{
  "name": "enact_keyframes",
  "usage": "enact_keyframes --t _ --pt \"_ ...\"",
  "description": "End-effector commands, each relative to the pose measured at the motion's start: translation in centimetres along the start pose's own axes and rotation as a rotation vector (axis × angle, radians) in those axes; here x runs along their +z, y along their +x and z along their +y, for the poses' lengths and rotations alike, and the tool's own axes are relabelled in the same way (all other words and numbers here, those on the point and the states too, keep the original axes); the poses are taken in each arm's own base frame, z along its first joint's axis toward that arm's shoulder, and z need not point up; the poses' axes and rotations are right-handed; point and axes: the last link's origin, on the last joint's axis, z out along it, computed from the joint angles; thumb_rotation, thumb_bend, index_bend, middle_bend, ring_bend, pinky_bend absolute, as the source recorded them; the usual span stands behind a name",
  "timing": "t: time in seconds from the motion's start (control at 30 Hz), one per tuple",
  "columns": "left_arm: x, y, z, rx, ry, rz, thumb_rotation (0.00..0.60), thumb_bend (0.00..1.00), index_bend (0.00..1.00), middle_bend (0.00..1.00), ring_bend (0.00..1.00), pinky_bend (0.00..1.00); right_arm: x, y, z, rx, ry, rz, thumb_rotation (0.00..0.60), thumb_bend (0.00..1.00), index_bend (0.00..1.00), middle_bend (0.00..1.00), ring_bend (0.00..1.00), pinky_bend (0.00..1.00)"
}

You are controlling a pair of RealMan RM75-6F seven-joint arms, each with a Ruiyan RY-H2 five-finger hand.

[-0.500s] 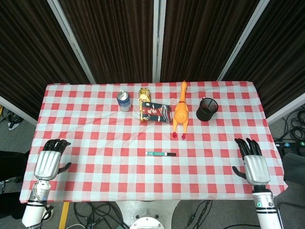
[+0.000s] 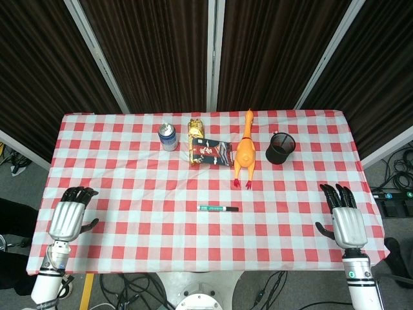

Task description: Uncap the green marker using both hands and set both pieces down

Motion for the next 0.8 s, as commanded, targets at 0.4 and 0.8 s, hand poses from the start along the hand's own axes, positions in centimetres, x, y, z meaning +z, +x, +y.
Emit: enact_keyframes --t 0.4,0.8 --pt "4.9 1.5 7.3 0.000 -0.160 -0.039 0.600 0.17 0.29 0.25 0.21 0.30 2.0 1.4 -1.8 -0.033 0.054 0.034 0.600 0.07 0.08 0.10 0.00 0.00" --pt "10.4 0.6 18.6 0.017 -0.266 -0.194 0.600 0.19 0.33 0.38 0.39 0.49 2.9 1.2 -1.8 -0.053 0.025 0.028 0.600 0.07 0.08 0.10 0.00 0.00"
